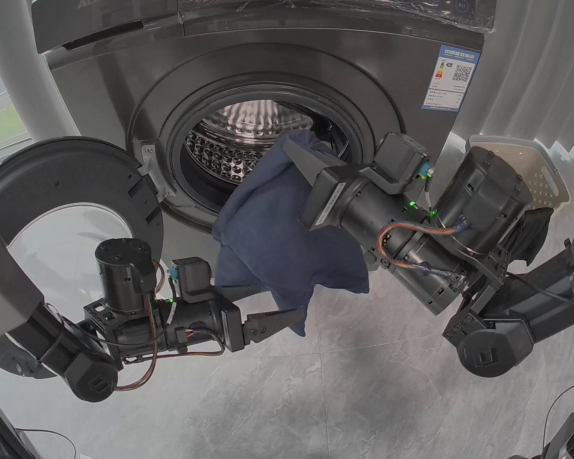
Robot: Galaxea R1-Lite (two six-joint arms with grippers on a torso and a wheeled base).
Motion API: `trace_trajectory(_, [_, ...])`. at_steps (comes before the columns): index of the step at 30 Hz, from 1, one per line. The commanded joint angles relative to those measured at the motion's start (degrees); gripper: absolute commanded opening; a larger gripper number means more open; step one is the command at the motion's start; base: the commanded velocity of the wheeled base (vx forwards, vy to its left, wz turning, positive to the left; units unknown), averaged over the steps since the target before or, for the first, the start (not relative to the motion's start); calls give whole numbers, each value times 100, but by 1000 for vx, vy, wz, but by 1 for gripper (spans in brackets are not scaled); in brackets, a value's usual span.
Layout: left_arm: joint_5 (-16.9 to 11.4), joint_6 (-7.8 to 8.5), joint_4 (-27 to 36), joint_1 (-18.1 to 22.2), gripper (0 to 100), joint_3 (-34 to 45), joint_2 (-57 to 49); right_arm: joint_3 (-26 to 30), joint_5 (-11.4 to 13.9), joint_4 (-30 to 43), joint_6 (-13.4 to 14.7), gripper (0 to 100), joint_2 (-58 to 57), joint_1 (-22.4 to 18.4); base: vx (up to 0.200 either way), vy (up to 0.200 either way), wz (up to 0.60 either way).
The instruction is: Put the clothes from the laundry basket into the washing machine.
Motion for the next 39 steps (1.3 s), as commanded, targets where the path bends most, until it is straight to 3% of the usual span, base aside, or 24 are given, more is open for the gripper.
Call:
trace_trajectory(1, [76,-41,-300,57,100,-240,447,-5,-8,-4,-1,0,-11,67,0,0,0])
trace_trajectory(9, [102,-243,-819,4,100,-398,746,12,-8,-13,-1,0,-11,76,0,0,0])
trace_trajectory(15, [102,-296,-1021,-154,100,-398,693,3,-8,-13,-1,0,42,67,0,0,0])
trace_trajectory(21, [102,-533,-1215,-330,100,-372,632,3,-8,-31,-1,0,59,58,0,0,0])
trace_trajectory(26, [102,-542,-1346,-426,100,-319,649,21,-8,-57,-1,0,59,41,0,0,0])
trace_trajectory(27, [111,-542,-1346,-426,0,-328,658,21,-8,-57,-1,0,59,41,0,0,0])
trace_trajectory(39, [120,-533,-1443,-426,0,-301,649,39,-8,-74,-1,0,59,41,0,0,0])
